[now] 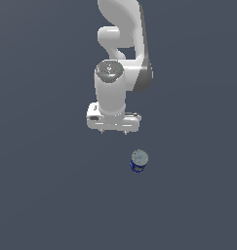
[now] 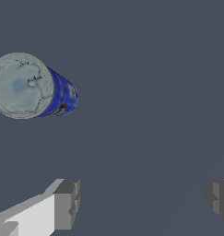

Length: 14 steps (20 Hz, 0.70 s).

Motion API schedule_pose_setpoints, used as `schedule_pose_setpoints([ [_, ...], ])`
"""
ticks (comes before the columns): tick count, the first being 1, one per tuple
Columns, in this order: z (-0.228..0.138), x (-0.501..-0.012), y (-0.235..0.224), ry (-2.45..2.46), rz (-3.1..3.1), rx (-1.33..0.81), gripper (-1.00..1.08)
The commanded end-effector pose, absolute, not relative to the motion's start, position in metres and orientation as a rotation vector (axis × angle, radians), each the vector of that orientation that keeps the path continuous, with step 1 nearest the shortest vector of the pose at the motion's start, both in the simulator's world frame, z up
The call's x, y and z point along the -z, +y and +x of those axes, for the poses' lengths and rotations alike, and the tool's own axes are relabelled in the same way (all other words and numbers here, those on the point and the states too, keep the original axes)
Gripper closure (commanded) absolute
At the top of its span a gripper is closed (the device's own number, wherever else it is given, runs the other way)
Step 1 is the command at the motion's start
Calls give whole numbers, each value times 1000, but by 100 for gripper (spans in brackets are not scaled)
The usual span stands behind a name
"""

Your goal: Pick up the object and move it to a goal position.

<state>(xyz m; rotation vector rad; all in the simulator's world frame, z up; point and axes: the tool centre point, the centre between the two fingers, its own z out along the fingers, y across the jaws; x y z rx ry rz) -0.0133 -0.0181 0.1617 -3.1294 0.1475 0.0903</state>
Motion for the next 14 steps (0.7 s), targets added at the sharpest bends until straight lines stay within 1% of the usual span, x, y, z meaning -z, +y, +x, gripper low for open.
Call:
schedule_pose_setpoints([
  [1,-13,-162,-18,148,-3129,-90,-92],
  [9,-19,-154,10,33,-3136,-144,-92],
  [14,-18,-154,10,44,-3136,-142,-92],
])
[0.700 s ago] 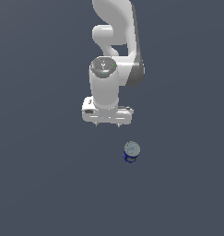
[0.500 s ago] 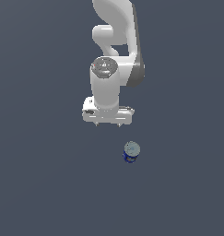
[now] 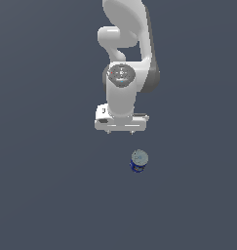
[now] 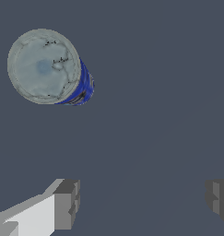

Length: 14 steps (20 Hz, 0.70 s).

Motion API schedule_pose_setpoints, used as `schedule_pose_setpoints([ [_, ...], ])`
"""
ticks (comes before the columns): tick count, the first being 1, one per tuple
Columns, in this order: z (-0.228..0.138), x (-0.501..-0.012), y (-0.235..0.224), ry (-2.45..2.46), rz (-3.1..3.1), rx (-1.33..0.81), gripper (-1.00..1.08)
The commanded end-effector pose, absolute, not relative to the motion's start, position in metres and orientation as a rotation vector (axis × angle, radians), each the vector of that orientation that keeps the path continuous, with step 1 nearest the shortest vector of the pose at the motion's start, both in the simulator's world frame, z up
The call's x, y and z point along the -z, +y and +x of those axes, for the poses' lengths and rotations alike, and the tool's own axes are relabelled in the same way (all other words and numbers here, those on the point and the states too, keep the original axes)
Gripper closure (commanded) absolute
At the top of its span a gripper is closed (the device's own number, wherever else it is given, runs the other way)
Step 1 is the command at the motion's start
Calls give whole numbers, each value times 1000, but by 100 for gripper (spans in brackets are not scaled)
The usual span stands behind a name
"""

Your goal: Pick up the object and move it to a goal position.

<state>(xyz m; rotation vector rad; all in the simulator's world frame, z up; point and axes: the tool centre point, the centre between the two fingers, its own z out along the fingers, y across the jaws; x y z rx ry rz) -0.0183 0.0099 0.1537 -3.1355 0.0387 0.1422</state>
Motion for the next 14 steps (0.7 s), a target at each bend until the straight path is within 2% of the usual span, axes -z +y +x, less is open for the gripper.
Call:
schedule_pose_setpoints([
  [1,-17,-154,10,51,-3136,-141,-92],
  [14,4,-148,25,310,-3126,-114,-92],
])
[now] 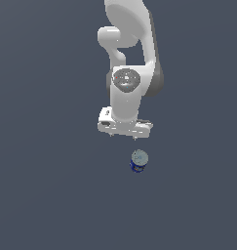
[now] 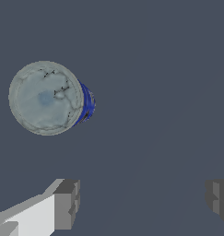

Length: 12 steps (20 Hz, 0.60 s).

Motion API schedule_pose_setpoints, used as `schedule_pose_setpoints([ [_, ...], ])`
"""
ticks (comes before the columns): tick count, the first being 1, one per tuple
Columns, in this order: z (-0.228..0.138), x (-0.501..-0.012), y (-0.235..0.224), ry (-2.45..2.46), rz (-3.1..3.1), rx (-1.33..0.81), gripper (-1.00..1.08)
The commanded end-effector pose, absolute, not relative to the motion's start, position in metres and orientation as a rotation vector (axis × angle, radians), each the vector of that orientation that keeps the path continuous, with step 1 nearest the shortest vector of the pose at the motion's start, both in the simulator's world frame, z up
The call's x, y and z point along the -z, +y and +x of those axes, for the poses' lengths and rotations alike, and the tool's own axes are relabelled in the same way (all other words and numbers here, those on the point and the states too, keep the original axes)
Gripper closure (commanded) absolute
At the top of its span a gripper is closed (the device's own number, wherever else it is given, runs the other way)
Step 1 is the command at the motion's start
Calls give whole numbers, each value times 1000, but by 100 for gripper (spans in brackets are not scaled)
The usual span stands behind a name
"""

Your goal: Pick up the object and move it to a goal position.

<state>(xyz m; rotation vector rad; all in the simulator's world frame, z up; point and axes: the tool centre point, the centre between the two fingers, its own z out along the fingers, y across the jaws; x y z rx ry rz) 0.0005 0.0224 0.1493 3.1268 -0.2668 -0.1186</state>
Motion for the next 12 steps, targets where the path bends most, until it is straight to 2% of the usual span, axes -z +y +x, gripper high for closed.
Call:
schedule_pose_setpoints([
  [1,7,-148,27,-342,3119,111,-92],
  [12,37,-138,53,-736,3048,66,-92],
])
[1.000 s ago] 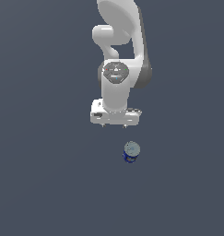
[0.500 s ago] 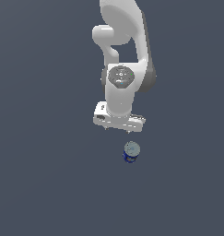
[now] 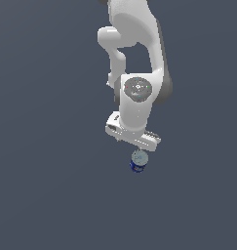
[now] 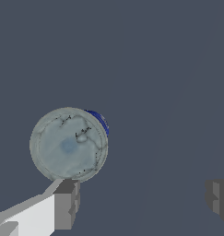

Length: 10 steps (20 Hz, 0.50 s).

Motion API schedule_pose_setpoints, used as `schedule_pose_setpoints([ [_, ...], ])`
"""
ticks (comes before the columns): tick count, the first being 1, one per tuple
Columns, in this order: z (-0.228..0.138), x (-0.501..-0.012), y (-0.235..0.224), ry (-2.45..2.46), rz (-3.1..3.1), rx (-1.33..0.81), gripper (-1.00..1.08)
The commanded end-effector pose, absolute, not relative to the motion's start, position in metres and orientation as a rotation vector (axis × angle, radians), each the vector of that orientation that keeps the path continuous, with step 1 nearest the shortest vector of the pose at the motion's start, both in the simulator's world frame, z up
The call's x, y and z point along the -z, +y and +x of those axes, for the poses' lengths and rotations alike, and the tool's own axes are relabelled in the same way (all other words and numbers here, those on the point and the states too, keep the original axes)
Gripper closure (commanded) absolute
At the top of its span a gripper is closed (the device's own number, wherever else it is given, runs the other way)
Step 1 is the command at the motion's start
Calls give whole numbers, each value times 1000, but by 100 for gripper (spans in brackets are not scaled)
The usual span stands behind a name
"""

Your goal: Pick up the object and move it to a goal position.

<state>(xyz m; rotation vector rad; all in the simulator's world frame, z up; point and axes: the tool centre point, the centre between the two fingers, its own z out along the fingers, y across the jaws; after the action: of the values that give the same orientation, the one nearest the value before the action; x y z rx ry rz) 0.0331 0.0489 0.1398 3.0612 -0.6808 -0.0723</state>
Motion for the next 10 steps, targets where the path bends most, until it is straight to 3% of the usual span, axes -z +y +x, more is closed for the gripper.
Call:
schedule_pose_setpoints([
  [1,40,-138,55,-772,3040,62,-92],
  [10,61,-130,77,-1064,2952,25,-92],
])
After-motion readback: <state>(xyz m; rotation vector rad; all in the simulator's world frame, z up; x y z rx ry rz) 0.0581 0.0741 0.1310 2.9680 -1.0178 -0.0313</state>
